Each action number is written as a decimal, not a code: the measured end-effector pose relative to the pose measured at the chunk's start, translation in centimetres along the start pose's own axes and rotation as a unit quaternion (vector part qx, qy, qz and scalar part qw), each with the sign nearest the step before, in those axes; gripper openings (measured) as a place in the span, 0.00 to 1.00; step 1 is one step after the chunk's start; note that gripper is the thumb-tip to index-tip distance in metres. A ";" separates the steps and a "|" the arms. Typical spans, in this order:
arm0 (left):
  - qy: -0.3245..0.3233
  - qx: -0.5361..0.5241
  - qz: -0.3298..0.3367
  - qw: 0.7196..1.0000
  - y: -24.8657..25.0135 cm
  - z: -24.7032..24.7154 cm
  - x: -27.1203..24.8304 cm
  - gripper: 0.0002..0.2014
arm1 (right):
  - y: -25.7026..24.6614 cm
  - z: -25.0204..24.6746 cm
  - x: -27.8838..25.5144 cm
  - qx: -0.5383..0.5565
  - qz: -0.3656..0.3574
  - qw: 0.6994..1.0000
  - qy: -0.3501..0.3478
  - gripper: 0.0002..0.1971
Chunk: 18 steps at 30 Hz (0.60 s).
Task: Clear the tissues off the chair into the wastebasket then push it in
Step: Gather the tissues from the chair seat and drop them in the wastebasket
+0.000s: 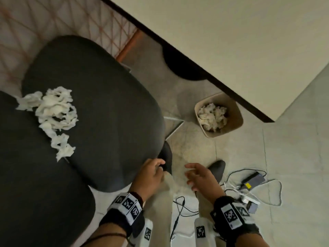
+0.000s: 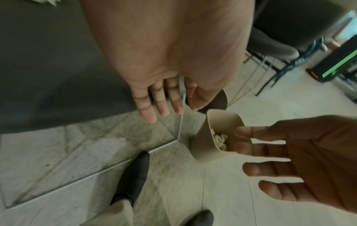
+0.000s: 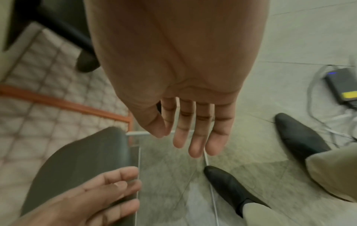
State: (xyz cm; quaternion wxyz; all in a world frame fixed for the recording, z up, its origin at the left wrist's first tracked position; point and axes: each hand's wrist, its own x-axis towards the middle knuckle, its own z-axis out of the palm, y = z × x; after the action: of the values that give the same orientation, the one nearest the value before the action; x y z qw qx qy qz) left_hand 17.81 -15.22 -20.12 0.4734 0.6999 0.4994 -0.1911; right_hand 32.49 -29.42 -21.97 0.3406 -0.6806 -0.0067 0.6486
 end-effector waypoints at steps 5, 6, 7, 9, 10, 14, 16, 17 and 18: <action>0.102 -0.105 0.000 0.989 -3.2 -5.4 -2.7 0.12 | -6.2 5.0 0.8 -0.140 -0.065 0.988 -0.023 0.13; 0.125 -0.123 -0.002 0.984 -4.0 -6.4 -2.9 0.12 | -7.4 6.0 1.0 -0.160 -0.078 0.984 -0.024 0.12; 0.145 -0.140 -0.008 0.979 -4.7 -7.2 -3.1 0.12 | -8.7 7.0 1.3 -0.176 -0.088 0.980 -0.028 0.11; 0.184 -0.166 -0.027 0.968 -6.3 -8.9 -3.3 0.12 | -11.0 9.2 1.9 -0.213 -0.107 0.970 -0.036 0.11; 0.202 -0.178 -0.035 0.962 -7.0 -9.7 -3.3 0.11 | -12.0 10.2 2.4 -0.231 -0.116 0.965 -0.036 0.11; 0.272 -0.209 -0.069 0.937 -10.0 -13.4 -2.8 0.10 | -15.8 14.8 4.2 -0.271 -0.147 0.950 -0.048 0.12; 0.297 -0.223 -0.097 0.923 -11.4 -15.1 -2.2 0.10 | -17.3 17.2 5.0 -0.309 -0.159 0.937 -0.048 0.08; 0.309 -0.232 -0.111 0.916 -12.0 -16.0 -1.7 0.10 | -18.0 18.4 5.4 -0.328 -0.166 0.929 -0.050 0.08; 0.321 -0.240 -0.125 0.908 -12.5 -16.9 -1.3 0.11 | -18.7 19.6 5.9 -0.345 -0.175 0.921 -0.052 0.09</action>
State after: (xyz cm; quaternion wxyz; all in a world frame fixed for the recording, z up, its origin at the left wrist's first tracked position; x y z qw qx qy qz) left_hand 2.79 -0.83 -16.96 0.4134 0.5207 0.7386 0.1118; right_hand 24.11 -3.44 -16.84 0.1918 -0.7091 -0.3668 0.5708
